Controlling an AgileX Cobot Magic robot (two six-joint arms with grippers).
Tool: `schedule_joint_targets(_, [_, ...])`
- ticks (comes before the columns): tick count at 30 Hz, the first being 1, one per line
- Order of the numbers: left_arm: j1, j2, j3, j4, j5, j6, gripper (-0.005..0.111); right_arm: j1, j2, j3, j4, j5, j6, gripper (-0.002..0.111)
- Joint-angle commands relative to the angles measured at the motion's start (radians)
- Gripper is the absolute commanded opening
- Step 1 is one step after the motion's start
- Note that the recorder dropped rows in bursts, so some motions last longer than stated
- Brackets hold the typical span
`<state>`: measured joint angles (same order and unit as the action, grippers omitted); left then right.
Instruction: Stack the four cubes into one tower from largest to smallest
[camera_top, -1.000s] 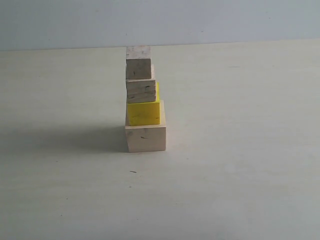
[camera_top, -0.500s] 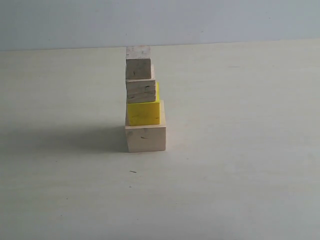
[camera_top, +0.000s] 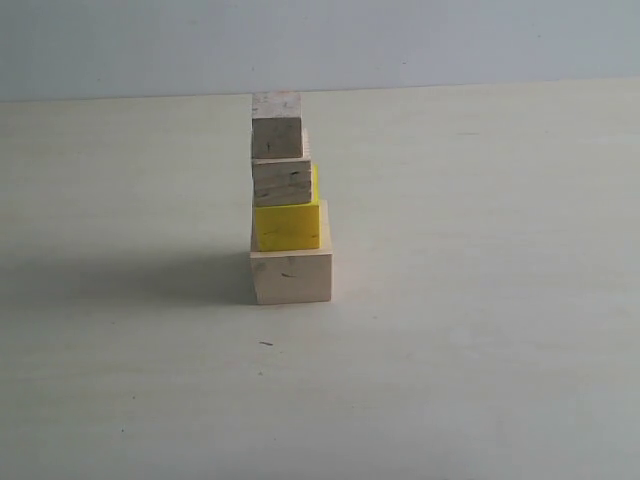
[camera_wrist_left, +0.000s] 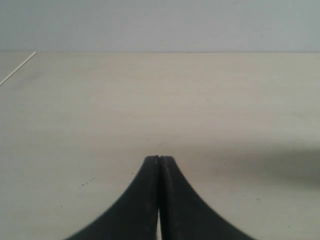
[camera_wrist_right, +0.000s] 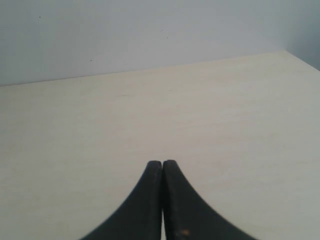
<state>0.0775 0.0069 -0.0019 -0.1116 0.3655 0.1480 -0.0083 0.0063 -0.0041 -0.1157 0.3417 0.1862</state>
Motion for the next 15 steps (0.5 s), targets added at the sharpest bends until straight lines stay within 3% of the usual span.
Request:
schedule_joint_targets(1, [0.002,-0.007,0.002,-0.006,-0.006,0.005,0.0,-0.006,-0.006,0.004,-0.018,-0.003,-0.01,0.0])
schedule_joint_targets(15, [0.002,-0.007,0.002,-0.006,-0.006,0.005,0.0,-0.006,-0.006,0.004,-0.018,-0.006,-0.003,0.0])
